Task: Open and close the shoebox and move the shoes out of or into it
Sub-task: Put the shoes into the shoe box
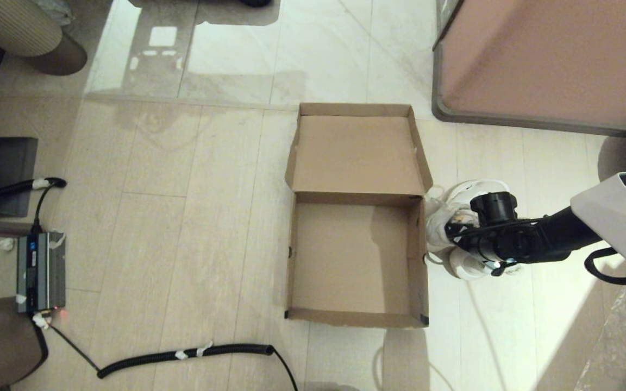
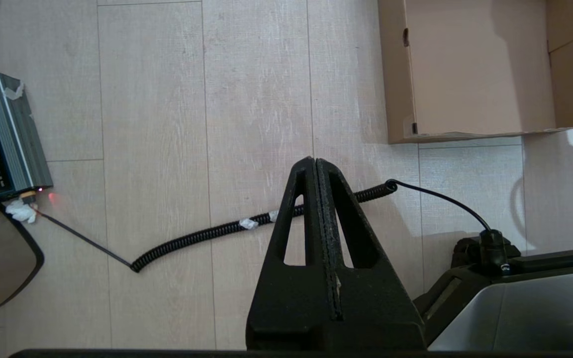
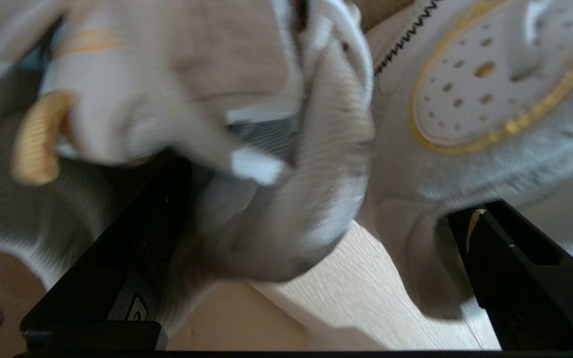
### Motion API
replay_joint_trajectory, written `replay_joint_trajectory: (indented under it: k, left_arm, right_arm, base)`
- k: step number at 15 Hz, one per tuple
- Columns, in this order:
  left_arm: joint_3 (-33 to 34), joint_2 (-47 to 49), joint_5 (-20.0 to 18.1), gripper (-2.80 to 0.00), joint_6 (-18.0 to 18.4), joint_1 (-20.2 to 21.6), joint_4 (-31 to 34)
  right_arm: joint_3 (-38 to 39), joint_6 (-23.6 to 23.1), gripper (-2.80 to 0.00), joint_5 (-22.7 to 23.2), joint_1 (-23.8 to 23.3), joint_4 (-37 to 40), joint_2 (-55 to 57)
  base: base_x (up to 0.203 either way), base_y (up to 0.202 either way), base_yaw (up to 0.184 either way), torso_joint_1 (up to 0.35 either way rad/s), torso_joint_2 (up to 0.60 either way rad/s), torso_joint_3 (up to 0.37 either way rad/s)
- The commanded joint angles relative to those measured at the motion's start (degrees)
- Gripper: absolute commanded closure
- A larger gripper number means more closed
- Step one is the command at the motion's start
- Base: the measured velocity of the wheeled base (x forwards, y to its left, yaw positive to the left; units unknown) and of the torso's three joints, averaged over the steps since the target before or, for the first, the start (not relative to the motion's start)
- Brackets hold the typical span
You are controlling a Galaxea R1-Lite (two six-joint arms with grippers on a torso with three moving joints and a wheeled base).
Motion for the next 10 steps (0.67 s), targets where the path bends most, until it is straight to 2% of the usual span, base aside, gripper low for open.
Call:
replay_joint_trajectory:
  k: [1, 3, 4, 10]
  left_arm:
    - [0.00, -0.01, 0.04, 0.00, 0.02, 0.00, -0.01]
    - [0.00, 0.07, 0.03, 0.00, 0.02, 0.00, -0.01]
    - [0.00, -0.01, 0.04, 0.00, 0.02, 0.00, -0.01]
    - [0.00, -0.01, 0.04, 0.00, 0.02, 0.00, -0.01]
  right_arm:
    - [-0.28, 0.31, -2.80, -0.01, -0.59, -1.26, 1.93]
    - [-0.28, 0.40, -2.80, -0.08, -0.96, -1.62, 2.23]
    - [-0.28, 0.24, 0.00, -0.08, -1.05, -1.62, 2.23]
    - [1.20, -0.23, 0.00, 0.32, -1.84, -1.02, 1.26]
  base:
    - [0.000, 0.000, 0.000, 0.000, 0.00, 0.000]
    - [0.000, 0.000, 0.000, 0.000, 0.00, 0.000]
    - [0.000, 0.000, 0.000, 0.000, 0.00, 0.000]
    - [0.000, 0.000, 0.000, 0.000, 0.00, 0.000]
